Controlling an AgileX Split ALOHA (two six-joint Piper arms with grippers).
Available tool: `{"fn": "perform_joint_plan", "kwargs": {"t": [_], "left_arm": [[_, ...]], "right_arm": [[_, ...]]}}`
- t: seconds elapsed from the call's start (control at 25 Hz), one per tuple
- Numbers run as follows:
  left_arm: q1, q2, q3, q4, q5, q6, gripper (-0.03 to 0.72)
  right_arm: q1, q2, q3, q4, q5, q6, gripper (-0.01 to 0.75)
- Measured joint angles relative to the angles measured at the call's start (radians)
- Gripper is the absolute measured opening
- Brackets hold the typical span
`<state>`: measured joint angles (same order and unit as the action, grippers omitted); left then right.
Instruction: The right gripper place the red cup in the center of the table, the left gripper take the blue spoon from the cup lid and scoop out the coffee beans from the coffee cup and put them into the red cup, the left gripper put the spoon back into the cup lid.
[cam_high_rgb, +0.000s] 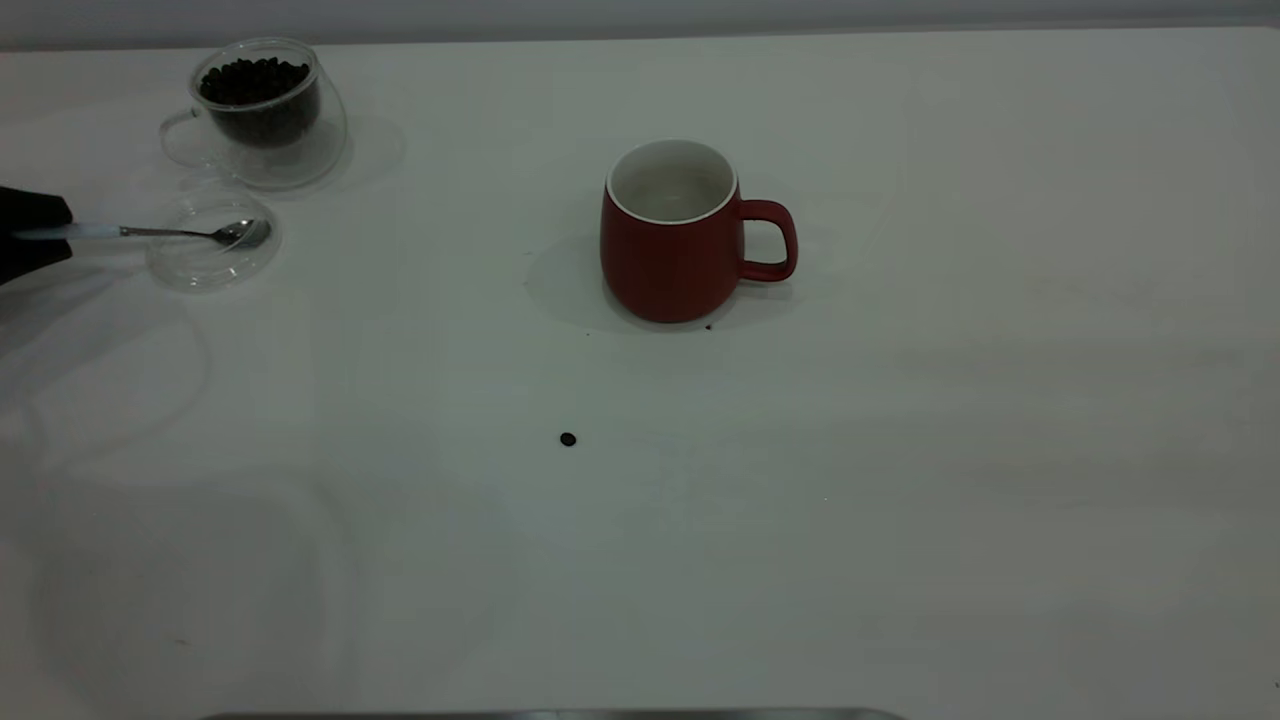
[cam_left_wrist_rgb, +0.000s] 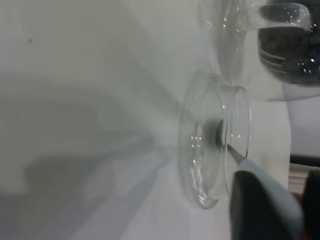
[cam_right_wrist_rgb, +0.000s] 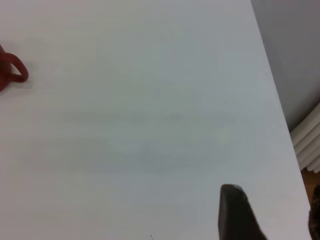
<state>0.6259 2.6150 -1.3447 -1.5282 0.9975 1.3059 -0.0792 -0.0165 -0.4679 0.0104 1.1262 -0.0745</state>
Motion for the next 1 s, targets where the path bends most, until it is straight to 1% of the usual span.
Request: {"fn": "perform_joint_plan", "kwargs": {"t": [0.12,0.2,0.28,0.36,0.6,0.76,1.0], "left_arm": [[0.000,0.000,0.000,0.009,0.012,0.000,0.496],[0.000,0.000,0.000,0.031,0.013,0.000,0.566],[0.000,-0.001,-0.001,0.071,0.013,0.000,0.609],[0.000,-0.005,-0.001,0.121,0.012,-0.006,0.625],[0.000,-0.066,-0.001,0.241,-0.025,-0.056,0.623],[0.000,-0.135,-0.001,0.347,-0.028,-0.156,0.614],[0.000,-0.277,-0.001,0.581,0.010,-0.315,0.606]], "right_arm": [[0.000,0.000,0.000,0.000,0.000,0.000,0.384],[0.000,0.000,0.000,0.000,0.000,0.000,0.384],[0.000,0.000,0.000,0.000,0.000,0.000,0.384],[0.000,0.000,0.000,0.000,0.000,0.000,0.384],[0.000,0.000,0.000,0.000,0.000,0.000,0.384],[0.000,0.000,0.000,0.000,0.000,0.000,0.384],[0.000,0.000,0.000,0.000,0.000,0.000,0.384]]}}
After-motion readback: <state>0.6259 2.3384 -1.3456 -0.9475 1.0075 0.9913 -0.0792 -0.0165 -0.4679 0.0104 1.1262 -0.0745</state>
